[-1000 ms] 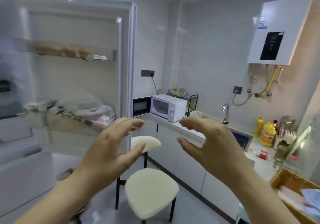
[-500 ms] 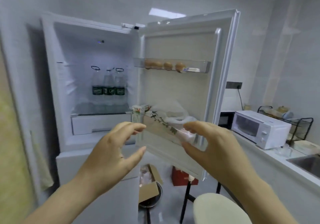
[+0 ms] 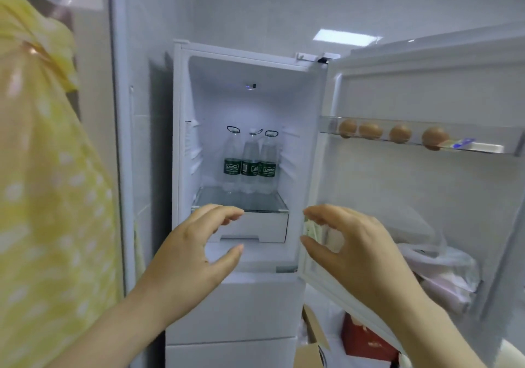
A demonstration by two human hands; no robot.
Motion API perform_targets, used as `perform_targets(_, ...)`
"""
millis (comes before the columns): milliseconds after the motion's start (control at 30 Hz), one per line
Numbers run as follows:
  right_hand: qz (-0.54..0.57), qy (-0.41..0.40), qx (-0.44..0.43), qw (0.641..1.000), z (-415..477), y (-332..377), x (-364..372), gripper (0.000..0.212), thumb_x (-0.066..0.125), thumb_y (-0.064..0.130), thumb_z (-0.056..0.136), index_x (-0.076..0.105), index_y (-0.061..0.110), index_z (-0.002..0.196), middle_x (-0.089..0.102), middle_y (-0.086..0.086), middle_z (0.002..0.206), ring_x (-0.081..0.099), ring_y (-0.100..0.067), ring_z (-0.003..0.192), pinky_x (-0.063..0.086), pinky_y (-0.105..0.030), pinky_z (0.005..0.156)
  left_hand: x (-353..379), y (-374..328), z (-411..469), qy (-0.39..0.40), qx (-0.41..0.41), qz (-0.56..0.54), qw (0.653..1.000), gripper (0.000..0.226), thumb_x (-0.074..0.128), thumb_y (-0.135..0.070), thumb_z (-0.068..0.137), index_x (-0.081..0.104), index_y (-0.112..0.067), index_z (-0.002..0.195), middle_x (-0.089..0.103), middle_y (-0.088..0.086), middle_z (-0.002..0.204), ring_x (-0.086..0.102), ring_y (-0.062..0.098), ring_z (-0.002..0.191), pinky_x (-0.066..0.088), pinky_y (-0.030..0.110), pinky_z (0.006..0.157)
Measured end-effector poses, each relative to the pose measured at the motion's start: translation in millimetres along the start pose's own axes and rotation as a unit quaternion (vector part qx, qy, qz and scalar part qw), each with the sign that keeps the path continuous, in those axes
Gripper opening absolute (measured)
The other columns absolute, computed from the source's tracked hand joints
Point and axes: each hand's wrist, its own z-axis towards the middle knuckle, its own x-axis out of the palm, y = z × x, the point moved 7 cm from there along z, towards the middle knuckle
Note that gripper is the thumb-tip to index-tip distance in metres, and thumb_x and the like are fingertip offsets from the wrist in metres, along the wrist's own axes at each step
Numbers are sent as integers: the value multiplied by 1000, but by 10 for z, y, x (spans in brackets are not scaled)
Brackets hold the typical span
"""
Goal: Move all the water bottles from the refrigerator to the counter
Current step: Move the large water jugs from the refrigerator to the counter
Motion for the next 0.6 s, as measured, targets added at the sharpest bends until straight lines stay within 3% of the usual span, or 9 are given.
perform_targets(200, 12, 17, -6, 1000, 483, 44, 424, 39, 68, 39, 82, 66, 26, 119, 70, 14, 109, 67, -7, 99, 53, -25, 86, -42, 525, 341, -11, -14, 3, 1000, 38, 67, -31, 85, 55, -47, 116, 49, -37, 116, 45, -14, 114, 34, -3, 88)
perform_targets(600, 54, 13, -33, 998, 1423, -583, 1196, 34, 71, 35, 84, 66, 26, 116, 68, 17, 106, 63, -6, 100, 38, -17, 80, 388, 1157, 1188, -48, -28, 38, 998, 39, 68, -26, 84, 55, -46, 115, 53, -32, 115, 47, -14, 113, 36, 1, 91)
